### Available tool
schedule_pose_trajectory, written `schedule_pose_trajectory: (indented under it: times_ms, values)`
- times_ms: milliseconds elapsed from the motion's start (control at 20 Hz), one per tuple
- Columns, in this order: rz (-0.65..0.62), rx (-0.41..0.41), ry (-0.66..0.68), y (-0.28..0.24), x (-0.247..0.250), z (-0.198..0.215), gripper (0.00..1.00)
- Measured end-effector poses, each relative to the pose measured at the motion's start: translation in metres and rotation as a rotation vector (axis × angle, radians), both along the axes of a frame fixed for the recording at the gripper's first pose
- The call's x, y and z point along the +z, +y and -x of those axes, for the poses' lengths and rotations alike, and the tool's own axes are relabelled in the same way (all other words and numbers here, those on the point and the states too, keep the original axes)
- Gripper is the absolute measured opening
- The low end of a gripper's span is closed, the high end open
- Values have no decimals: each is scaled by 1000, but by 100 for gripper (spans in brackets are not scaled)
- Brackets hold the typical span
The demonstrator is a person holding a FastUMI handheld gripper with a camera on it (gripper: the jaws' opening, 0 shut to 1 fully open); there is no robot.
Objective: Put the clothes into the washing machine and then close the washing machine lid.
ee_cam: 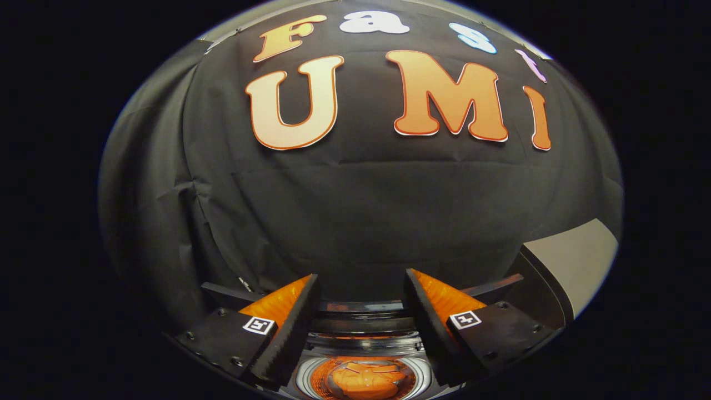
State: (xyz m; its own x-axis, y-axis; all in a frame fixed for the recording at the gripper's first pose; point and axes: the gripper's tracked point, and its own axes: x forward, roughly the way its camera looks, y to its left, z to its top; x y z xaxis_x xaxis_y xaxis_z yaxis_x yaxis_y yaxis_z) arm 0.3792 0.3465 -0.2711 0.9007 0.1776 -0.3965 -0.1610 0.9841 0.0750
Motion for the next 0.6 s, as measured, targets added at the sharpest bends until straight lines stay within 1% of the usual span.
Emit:
schedule_pose_trajectory:
  times_ms: [350,600]
  values:
    - [6,10,-19,-4,-2,26,99]
    - [6,20,-24,-6,-5,52,98]
